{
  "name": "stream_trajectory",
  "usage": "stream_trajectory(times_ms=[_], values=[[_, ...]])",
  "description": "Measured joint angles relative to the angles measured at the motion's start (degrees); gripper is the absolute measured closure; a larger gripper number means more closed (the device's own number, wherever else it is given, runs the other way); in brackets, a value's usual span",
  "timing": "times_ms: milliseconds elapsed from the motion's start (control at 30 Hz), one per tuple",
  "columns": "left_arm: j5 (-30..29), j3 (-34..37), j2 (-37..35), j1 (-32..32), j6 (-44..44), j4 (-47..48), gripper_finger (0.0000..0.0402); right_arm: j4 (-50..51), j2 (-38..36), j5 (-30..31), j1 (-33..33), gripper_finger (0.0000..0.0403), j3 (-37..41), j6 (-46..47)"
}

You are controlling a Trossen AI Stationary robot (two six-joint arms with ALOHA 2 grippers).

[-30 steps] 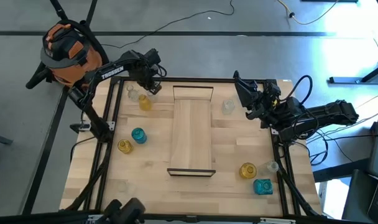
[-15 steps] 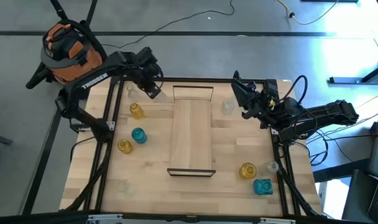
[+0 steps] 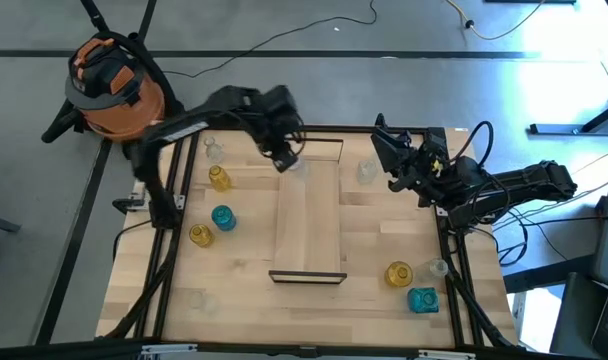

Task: Sort vases onto shelf
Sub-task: Put the transparent vase on the shelf

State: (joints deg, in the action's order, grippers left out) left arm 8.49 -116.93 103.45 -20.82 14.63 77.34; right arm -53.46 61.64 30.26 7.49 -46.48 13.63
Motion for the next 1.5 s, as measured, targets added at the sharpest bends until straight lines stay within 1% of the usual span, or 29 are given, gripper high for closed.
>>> stream_trajectory(times_ms=[167,267,433,533,667,800,1000,1200,1433,1500], values=[[-5.6,-9.7,9.8,0.6,-2.0,9.2,0.0374,0.2,-0.6,-2.5,0.0,0.0288,0.0,0.0],[-5.1,-13.4,13.6,0.5,-3.5,10.2,0.0374,0.8,-0.9,-2.9,0.0,0.0288,0.0,0.0],[-4.5,-14.5,17.8,0.3,-5.1,10.1,0.0374,2.5,-1.6,-2.9,0.0,0.0288,0.0,0.0],[-3.1,-14.5,19.8,-0.3,-6.1,9.8,0.0374,3.2,-1.8,-3.7,0.0,0.0288,0.0,0.0],[-2.4,-14.5,21.0,-1.2,-7.5,9.1,0.0374,4.4,-2.0,-4.4,0.0,0.0288,0.0,0.0],[-3.1,-14.4,21.0,-2.1,-7.8,8.3,0.0362,4.4,-2.0,-4.7,0.0,0.0288,0.0,0.0],[0.1,-14.4,21.0,-3.3,-9.2,5.8,0.0357,4.4,-2.0,-5.4,0.0,0.0288,0.0,0.0],[-0.9,-14.4,21.0,-3.2,-11.8,2.0,0.0355,4.4,-2.0,-5.4,0.0,0.0288,0.0,0.0],[-3.9,-14.4,21.0,-3.2,-13.8,2.3,0.0353,4.4,-2.0,-5.3,0.0,0.0288,0.0,0.0],[-3.7,-14.4,21.0,-3.3,-13.8,2.3,0.0353,4.4,-2.0,-5.3,0.0,0.0288,0.0,0.0]])
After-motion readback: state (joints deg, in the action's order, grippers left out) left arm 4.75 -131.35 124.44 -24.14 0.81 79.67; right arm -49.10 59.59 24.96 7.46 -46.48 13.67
